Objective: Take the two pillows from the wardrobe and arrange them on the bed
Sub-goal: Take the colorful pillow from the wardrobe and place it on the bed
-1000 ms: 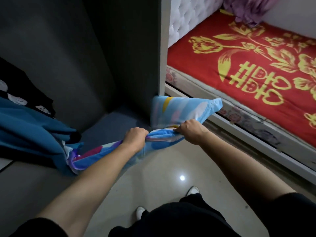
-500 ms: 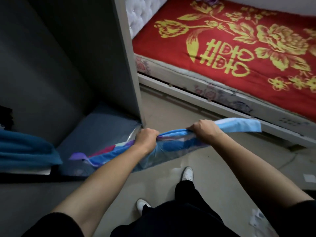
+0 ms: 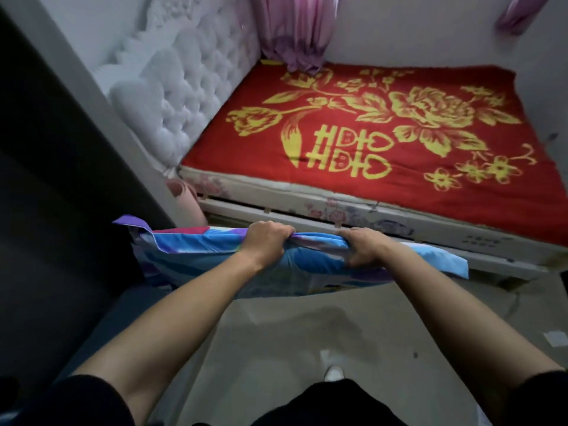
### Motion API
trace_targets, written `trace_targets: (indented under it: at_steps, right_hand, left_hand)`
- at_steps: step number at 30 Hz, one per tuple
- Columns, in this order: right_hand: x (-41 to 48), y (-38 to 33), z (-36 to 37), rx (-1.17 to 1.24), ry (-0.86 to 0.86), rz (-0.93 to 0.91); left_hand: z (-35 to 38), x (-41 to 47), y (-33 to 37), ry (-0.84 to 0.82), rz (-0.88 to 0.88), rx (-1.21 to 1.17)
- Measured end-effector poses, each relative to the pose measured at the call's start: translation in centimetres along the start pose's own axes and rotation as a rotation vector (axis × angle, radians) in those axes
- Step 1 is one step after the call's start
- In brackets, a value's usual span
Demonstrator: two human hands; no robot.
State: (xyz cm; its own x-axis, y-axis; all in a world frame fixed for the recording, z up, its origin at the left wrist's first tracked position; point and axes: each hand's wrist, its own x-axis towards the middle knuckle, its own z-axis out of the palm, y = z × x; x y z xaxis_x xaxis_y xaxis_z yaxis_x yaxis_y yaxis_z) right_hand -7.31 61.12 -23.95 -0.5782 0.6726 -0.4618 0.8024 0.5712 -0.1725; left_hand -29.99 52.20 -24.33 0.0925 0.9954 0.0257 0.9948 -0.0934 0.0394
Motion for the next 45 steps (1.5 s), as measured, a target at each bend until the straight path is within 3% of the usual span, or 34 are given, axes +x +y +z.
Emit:
trace_targets:
  at_steps: [3, 8, 13, 15, 19, 24, 28, 31, 35, 45]
  right_hand:
    - [3.2, 2.6, -4.3, 0.012, 0.085, -0.025]
    - [8.5, 5.8, -11.1, -0.080, 0.439, -0.117]
    - [14.8, 6.0, -16.7, -0.144, 0.655, -0.133]
    - [17.6, 6.1, -18.6, -0.135, 0.676, -0.127]
    - [24.1, 6.1, -22.6, -0.167, 0.675, -0.119]
    - [33.1, 6.1, -27.9, -0.215, 0.663, -0.091]
    - [39.2, 6.0, -32.5, -0.219, 0.684, -0.057]
    - [43.3, 6.4, -35.1, -0.202, 0.696, -0.041]
    - [49.1, 7.4, -37.8, -0.151, 0.726, -0.016]
    - [67.3, 10.4, -44.4, -0.016, 0.710, -0.050]
  left_hand:
    - [-3.4, 5.1, 0.1, 0.102, -0.005, -0.018]
    - [-6.4, 11.2, -1.6, 0.299, -0.076, -0.031]
    - [-7.8, 16.6, -6.3, 0.442, -0.080, -0.083]
    - [-7.2, 18.5, -8.9, 0.381, -0.111, -0.087]
    - [-4.5, 22.4, -15.5, 0.080, -0.232, -0.128]
    - [-2.9, 30.8, -24.6, -0.077, -0.421, -0.230]
    - [-3.3, 36.8, -31.8, -0.241, -0.362, -0.241]
    - [-3.8, 41.2, -35.1, -0.197, -0.280, -0.316]
    - [-3.6, 46.9, -38.1, -0.011, -0.232, -0.291]
    - [-2.5, 61.2, -46.8, 0.128, -0.329, -0.185]
